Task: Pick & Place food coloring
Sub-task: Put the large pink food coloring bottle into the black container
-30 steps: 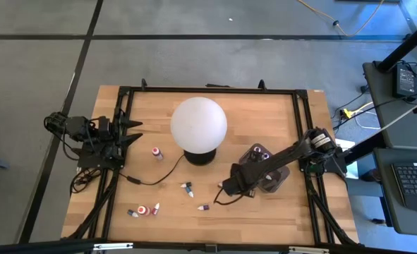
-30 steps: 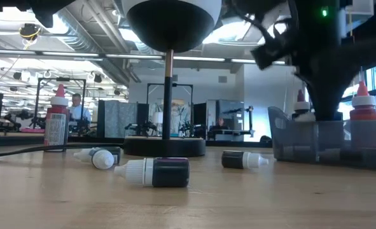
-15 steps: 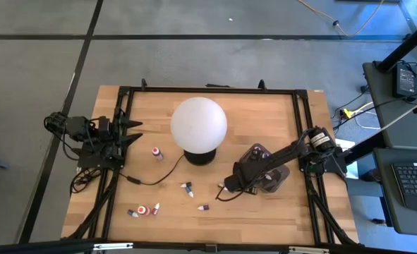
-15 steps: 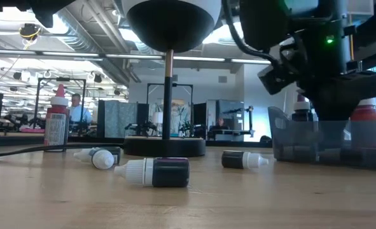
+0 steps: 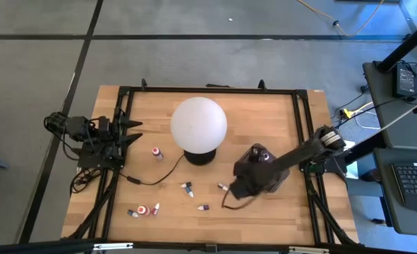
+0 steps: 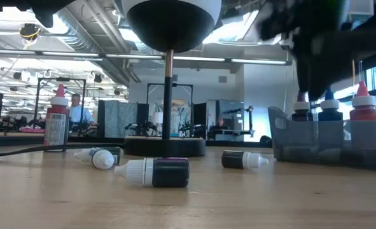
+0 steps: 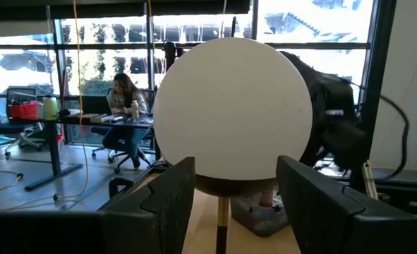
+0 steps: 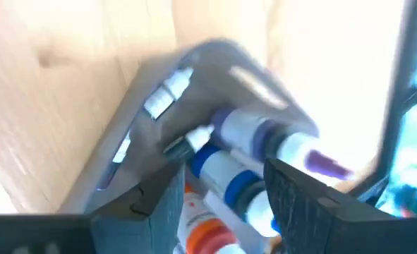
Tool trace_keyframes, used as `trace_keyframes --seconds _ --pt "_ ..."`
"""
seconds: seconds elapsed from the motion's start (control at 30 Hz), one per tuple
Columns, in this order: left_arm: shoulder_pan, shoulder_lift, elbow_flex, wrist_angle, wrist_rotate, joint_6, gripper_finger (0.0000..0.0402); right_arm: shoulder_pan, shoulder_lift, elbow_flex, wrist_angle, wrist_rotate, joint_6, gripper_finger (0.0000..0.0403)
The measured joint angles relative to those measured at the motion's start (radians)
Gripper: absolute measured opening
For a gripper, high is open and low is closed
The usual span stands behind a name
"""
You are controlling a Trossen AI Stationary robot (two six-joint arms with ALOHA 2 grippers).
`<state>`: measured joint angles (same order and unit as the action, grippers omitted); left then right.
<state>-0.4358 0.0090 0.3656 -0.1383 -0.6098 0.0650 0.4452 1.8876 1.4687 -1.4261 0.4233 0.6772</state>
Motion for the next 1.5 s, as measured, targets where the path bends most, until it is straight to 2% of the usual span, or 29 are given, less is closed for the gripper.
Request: trace_keyframes --seconds 0.17,0.33,0.47,0.57,0.73,0.8,0.9,1.1,1.23,1.37,1.5 --pt "0.000 0.000 0.000 0.000 0.000 0.026 0.0196 0.082 -0.159 -0.069 0.094 0.126 0.046 0.0197" --pt "0.000 0.000 0.000 0.004 0.000 0.025 0.0196 0.143 -0.344 -0.249 0.375 0.293 0.015 0.0197" --pt "0.000 0.000 0.000 0.007 0.000 0.003 0.0196 0.154 -0.491 -0.417 0.648 0.398 -0.089 0.0197" --pt "0.000 0.000 0.000 0.007 0.000 -0.022 0.0196 0.154 -0.582 -0.541 0.839 0.418 -0.184 0.0197" --pt "0.000 0.000 0.000 0.008 0.000 -0.026 0.0196 0.154 -0.688 -0.653 1.080 0.496 -0.427 0.0197" --pt "0.000 0.000 0.000 0.020 0.001 -0.027 0.0196 0.154 -0.715 -0.662 1.105 0.498 -0.496 0.0197" --pt "0.000 0.000 0.000 0.039 0.024 -0.069 0.0196 0.154 -0.731 -0.694 1.135 0.488 -0.499 0.0197" --pt "0.000 0.037 0.000 0.031 0.168 -0.129 0.0196 0.154 -0.779 -0.766 1.146 0.424 -0.449 0.0197" --pt "0.000 0.136 0.000 0.068 0.254 -0.141 0.0196 0.157 -0.852 -0.794 1.171 0.383 -0.447 0.0197" --pt "0.021 0.268 0.000 0.046 0.191 -0.285 0.0196 0.157 -0.897 -0.804 1.193 0.326 -0.447 0.0197" --pt "0.077 0.393 0.048 -0.104 0.214 -0.431 0.0196 0.157 -0.902 -0.804 1.200 0.301 -0.447 0.0197"
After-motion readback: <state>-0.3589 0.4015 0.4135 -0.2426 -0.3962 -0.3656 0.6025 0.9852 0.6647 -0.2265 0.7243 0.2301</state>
